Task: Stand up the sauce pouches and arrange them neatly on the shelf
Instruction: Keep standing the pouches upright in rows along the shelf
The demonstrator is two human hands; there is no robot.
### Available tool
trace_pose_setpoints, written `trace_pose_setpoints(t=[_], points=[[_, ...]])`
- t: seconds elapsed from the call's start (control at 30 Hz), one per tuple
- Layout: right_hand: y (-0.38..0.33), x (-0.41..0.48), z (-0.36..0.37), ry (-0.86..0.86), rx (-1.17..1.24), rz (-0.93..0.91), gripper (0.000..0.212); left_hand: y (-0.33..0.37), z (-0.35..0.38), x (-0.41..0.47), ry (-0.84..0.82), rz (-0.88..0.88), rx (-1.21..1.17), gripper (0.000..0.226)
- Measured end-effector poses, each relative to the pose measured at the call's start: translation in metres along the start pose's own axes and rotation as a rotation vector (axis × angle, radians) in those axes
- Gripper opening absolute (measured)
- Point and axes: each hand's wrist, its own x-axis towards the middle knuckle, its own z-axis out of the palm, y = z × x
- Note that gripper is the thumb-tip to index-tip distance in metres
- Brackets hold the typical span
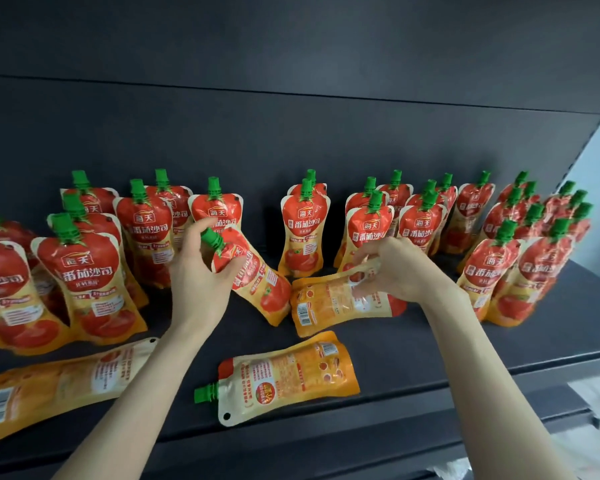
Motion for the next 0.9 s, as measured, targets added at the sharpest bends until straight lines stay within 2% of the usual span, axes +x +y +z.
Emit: trace_pose_setpoints(t=[0.2, 0.43, 0.6, 0.73, 0.9], points=[[-0.027, 0.019, -0.017, -0.082, 0.031, -0.153, 0.051, 0.006, 0.012, 0.013, -0.007, 0.061, -0.053, 0.058], [-0.047, 0.047, -0.003, 0.186, 0.285, -0.219, 0.061, -0.004, 0.005, 0.02, -0.013, 0.09, -0.08, 0.063], [-0.057, 0.05, 0.039, 0.272, 0.696, -0.226, 0.048, -0.01, 0.001, 0.022, -0.025, 0.025, -0.155, 0.047], [-0.061, 0.048, 0.052, 0.231, 0.934, -0.3, 0.031, -0.014, 0.002, 0.024, -0.104, -0.001, -0.207, 0.035], [-0.061, 0.045, 0.046, 0.072, 1.1, -0.297, 0.031, -0.004, 0.007, 0.031, -0.242, 0.002, -0.22, 0.026]])
